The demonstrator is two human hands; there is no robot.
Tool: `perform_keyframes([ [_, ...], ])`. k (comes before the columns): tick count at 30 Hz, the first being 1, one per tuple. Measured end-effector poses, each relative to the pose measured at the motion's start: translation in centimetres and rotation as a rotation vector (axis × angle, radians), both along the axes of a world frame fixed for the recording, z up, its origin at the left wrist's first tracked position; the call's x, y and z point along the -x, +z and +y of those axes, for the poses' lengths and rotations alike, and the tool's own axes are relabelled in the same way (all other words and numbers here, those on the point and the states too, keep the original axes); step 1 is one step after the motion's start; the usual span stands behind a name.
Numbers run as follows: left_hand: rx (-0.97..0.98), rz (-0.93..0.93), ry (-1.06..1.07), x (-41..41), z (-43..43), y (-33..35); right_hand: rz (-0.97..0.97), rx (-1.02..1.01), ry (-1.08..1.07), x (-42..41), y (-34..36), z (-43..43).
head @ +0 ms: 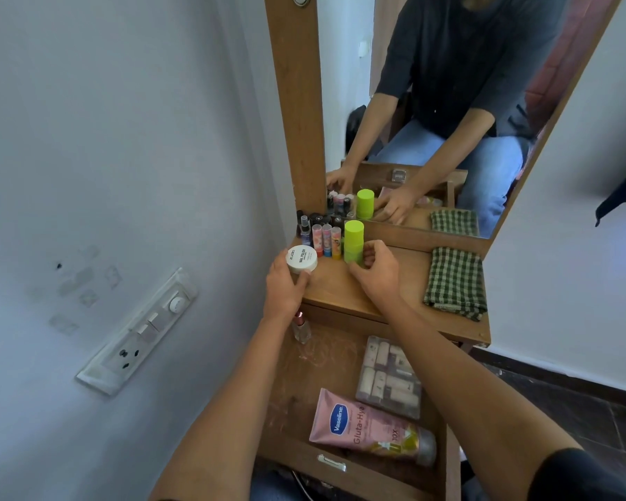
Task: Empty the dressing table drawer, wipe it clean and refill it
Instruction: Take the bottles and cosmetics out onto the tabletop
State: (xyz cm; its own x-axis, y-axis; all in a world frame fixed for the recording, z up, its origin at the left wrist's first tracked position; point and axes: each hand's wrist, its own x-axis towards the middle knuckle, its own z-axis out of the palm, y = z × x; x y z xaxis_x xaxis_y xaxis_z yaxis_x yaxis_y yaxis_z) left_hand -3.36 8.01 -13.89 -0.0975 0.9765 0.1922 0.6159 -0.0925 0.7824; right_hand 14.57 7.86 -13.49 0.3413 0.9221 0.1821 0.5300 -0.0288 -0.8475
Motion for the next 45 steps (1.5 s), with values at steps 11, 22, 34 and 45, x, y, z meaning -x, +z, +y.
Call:
perform_keyframes([
  [11,-0.017,-0.052,0.033,1.2,-6.3,-0.1,0.252,-0.054,0.177,-0.1,0.0,-9.2],
  [22,0.232,0.06,-0.179,3.2,-15.2,-2.2,-0.583,0.61,0.836,0.5,-2.3,-17.7],
  [34,0.424,0.201,-0.192,3.4,-16.4,-2.7,-0.516,0.429,0.39,-0.5,-2.4,-19.2],
  [45,0.36,0.202,-0.078,2.9,-14.7,-3.4,-0.802,0.185,0.385,0.0,-3.2,-19.4],
])
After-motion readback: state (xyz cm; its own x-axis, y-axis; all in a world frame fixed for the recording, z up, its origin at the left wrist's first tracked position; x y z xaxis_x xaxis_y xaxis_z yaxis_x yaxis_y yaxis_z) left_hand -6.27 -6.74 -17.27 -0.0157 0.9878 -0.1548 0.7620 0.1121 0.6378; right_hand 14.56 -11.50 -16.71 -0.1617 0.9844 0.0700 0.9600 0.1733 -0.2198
